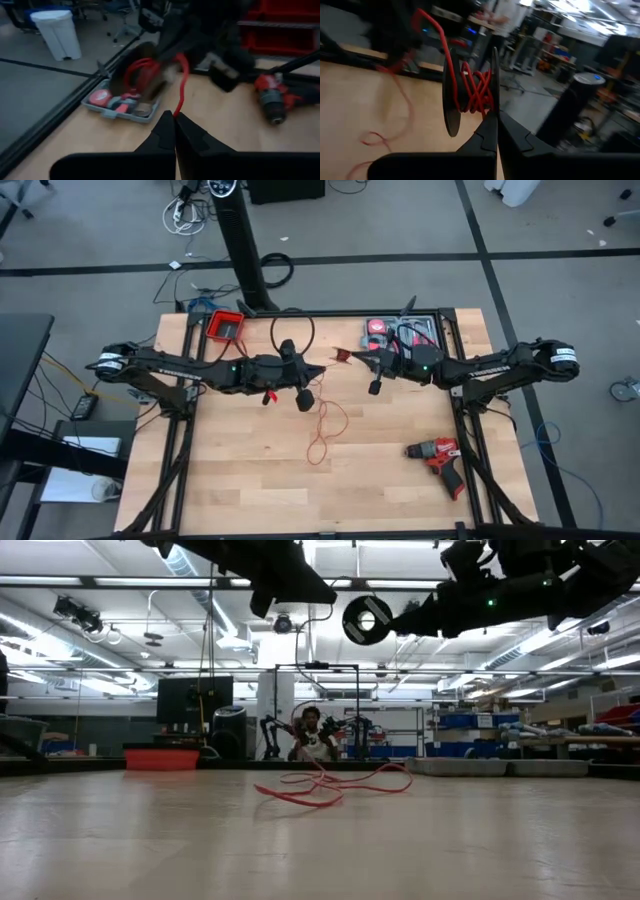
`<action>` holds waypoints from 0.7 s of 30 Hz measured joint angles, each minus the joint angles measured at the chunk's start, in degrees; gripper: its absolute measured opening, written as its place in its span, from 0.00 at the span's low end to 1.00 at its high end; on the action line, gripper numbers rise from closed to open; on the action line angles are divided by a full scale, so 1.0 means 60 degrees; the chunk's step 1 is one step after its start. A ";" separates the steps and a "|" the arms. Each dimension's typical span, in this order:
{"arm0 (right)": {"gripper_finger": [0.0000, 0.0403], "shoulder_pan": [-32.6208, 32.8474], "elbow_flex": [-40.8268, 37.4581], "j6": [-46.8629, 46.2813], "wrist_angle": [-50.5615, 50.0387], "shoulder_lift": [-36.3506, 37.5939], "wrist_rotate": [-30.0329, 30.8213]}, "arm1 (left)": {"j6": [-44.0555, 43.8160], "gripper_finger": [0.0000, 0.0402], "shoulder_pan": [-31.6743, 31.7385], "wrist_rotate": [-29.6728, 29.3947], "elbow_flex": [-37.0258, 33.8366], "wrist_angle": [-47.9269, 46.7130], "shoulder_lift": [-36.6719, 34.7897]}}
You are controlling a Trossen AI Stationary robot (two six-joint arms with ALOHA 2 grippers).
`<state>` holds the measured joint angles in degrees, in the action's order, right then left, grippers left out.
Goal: Coil cords
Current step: Uncoil the red wire from the black spool
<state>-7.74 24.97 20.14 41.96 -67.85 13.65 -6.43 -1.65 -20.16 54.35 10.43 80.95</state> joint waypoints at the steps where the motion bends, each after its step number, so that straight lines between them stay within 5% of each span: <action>1: 0.00 -0.0026 0.0000 -0.0050 -0.0011 0.0000 0.0161 | -0.0029 0.00 0.0000 0.0045 0.0000 0.0104 0.0000; 13: 0.00 -0.0084 0.0007 -0.1073 0.0367 -0.0175 0.0775 | -0.0170 0.00 0.0000 0.0433 0.0069 0.2147 0.1631; 21: 0.00 -0.0084 0.0004 -0.1077 0.0571 -0.0395 0.0752 | -0.0297 0.00 0.0004 0.1224 0.1178 0.1766 0.3041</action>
<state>-8.25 24.99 13.67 45.39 -70.22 18.17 -8.21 -1.63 -12.81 61.42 21.02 99.19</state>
